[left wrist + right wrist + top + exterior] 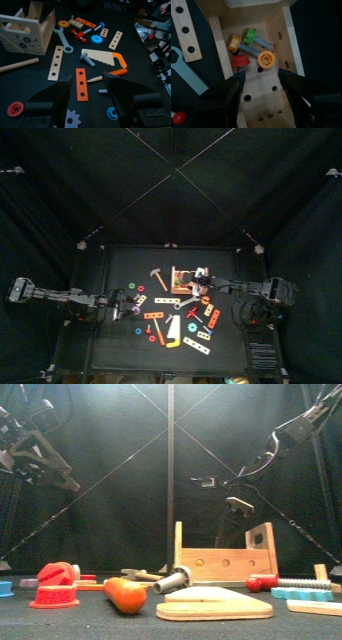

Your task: Grab green nut

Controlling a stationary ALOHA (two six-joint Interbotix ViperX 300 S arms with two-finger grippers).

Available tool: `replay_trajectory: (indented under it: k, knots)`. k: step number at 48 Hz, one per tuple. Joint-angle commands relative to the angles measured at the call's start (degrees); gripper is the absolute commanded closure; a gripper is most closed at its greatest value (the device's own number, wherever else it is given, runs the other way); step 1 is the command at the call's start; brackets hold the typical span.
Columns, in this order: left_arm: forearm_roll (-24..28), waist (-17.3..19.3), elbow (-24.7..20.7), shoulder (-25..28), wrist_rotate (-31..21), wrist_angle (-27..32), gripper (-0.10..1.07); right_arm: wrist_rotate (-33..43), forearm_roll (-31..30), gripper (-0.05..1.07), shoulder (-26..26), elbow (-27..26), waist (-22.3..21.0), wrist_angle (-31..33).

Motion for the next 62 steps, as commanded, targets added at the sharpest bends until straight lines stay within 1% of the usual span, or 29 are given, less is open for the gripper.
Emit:
replay_trajectory:
  k: [1,9,13,17,21,30,32,35,37,41,44,48,55,62]
  knots:
    - [0.1,0.3,-0.6,-0.1,0.3,-0.2,0.11,0.0,0.0,0.13,-2.4,-1.4,0.3,-0.2]
    - [0.2,1.4,-0.5,-0.8,0.3,0.3,0.11,0.1,0.4,0.14,-4.1,-2.3,3.2,-0.2]
    - [0.2,3.1,-0.5,-1.1,0.4,1.3,0.11,0.1,0.4,0.14,-4.5,-2.1,4.6,-0.2]
    - [0.3,6.7,-0.4,-1.1,0.3,3.3,0.11,0.1,0.4,0.14,-4.5,-1.7,5.4,-1.1]
    - [0.3,10.5,-0.3,-1.1,0.3,6.7,0.11,0.1,0.4,0.14,-4.4,-1.2,5.4,-1.5]
    - [1.2,16.5,0.2,-1.1,0.3,14.6,0.11,0.1,0.5,0.14,-4.6,-1.1,5.5,-2.1]
    - [2.0,18.2,0.4,-1.0,0.4,16.4,0.11,0.1,0.6,0.14,-4.7,-1.2,5.6,-2.6]
    - [3.5,20.4,0.7,-1.0,0.3,17.8,0.11,0.1,0.8,0.14,-5.1,-1.3,5.6,-3.8]
    - [5.3,22.5,1.1,-1.0,0.3,18.6,0.11,0.1,1.0,0.14,-5.3,-1.4,5.7,-4.8]
    - [8.2,25.0,1.5,-0.6,0.2,18.3,0.11,0.0,0.9,0.14,-5.3,-1.0,6.0,-7.0]
    - [9.7,25.9,1.1,-0.3,0.1,17.6,0.11,0.0,0.8,0.14,-5.3,-0.6,5.9,-8.1]
    - [10.5,27.2,1.0,0.2,0.1,16.2,0.1,0.0,0.9,0.14,-5.3,-0.2,5.7,-9.0]
    - [10.9,30.9,1.0,1.7,0.2,14.2,0.1,0.0,1.0,0.14,-5.3,-0.3,5.6,-9.4]
    - [11.0,31.2,1.1,4.5,0.4,14.0,0.09,0.0,1.0,0.14,-5.3,-0.6,6.2,-9.3]
